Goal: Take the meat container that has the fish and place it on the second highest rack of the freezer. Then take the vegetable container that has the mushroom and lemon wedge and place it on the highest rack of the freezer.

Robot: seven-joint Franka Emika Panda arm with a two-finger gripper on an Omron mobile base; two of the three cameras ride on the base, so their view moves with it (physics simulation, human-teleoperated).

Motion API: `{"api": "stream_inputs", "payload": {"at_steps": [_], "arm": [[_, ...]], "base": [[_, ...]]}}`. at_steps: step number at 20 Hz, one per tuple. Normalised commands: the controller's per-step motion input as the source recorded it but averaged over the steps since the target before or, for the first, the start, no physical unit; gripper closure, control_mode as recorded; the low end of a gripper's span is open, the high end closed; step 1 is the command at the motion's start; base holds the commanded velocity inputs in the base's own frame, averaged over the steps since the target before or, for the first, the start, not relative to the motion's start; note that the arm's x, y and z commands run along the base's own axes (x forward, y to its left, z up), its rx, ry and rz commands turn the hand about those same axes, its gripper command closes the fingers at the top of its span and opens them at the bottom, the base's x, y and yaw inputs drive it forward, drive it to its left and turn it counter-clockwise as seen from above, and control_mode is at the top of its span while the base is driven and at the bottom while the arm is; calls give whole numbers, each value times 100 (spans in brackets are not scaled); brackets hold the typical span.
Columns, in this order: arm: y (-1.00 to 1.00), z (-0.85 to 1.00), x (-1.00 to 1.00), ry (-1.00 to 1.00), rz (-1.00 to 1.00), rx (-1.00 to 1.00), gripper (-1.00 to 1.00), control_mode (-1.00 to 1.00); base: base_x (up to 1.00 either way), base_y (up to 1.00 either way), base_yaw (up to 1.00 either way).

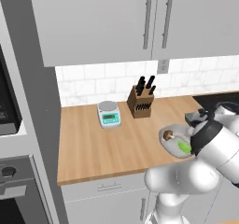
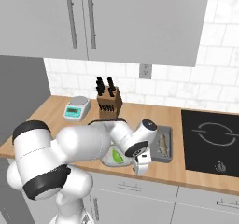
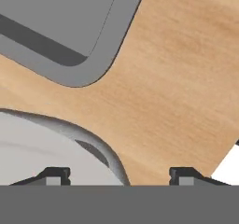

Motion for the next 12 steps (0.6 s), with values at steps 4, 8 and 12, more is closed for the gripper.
{"api": "stream_inputs", "payload": {"at_steps": [4,8,12], "arm": [[0,-18,15,0,-3,0,100,-100],[9,-6,1,-2,-1,0,100,-100],[32,16,0,-1,0,-1,100,-100]], "base": [[0,0,0],[0,0,0],[0,0,0]]}}
